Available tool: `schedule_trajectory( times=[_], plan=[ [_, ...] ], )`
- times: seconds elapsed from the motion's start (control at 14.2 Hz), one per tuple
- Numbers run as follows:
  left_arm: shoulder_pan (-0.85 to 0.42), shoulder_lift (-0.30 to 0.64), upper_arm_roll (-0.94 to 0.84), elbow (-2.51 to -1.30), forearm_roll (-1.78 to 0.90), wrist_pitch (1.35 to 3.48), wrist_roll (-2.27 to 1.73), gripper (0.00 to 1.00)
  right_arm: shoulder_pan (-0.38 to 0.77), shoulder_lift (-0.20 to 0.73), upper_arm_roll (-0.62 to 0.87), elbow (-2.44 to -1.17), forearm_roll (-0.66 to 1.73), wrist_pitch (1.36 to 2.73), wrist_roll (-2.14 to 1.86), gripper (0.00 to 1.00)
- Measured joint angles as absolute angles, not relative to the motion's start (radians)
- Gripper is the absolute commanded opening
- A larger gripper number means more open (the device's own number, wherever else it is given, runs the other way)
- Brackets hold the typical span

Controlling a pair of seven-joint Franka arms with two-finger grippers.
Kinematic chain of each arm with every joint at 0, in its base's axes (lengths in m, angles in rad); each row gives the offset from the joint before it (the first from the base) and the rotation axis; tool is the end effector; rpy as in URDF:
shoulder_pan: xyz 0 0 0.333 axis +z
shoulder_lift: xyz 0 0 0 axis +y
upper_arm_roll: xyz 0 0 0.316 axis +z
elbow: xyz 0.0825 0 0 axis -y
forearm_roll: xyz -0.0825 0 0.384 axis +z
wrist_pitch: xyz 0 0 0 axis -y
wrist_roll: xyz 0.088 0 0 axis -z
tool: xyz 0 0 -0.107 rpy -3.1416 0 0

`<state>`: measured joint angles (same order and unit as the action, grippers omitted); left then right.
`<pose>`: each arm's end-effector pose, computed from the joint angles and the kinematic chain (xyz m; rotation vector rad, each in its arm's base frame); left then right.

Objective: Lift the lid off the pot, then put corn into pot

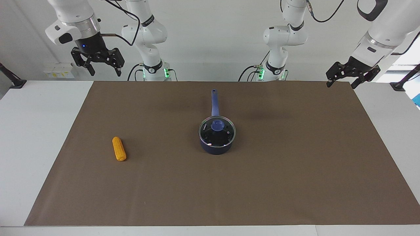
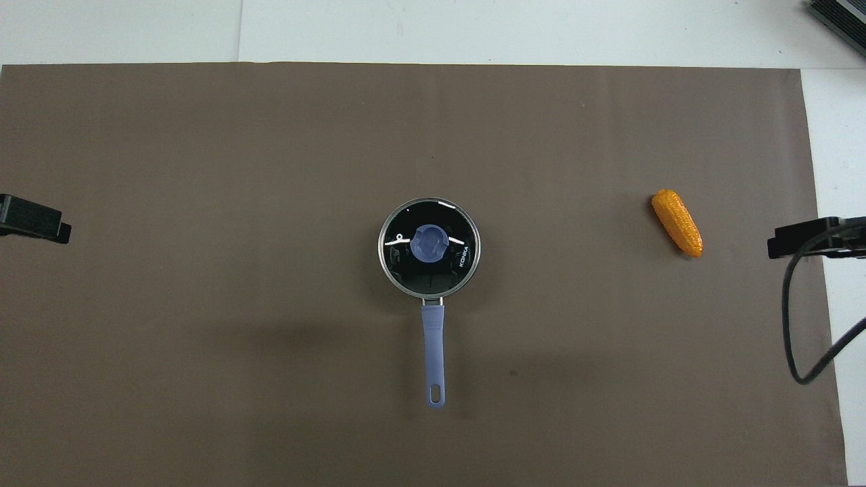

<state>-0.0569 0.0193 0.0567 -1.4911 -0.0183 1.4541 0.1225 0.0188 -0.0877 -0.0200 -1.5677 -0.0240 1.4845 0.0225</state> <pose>0.5487 -0.0026 0.6411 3.1138 -0.1938 -0.0860 0.5179 -0.0039 0.6654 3.1192 -0.0402 0.0074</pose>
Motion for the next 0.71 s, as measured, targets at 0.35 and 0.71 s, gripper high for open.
schedule_trajectory(
  times=[0.35,0.71],
  plan=[
    [-0.079,0.022,0.054,-1.503,-0.02,1.456,0.122,1.0,0.019,-0.088,-0.02,-1.568,-0.024,1.485,0.022,1.0],
    [-0.163,0.043,0.051,-1.552,-0.023,1.509,0.073,1.0,0.019,-0.088,-0.02,-1.568,-0.024,1.482,0.022,1.0]
  ],
)
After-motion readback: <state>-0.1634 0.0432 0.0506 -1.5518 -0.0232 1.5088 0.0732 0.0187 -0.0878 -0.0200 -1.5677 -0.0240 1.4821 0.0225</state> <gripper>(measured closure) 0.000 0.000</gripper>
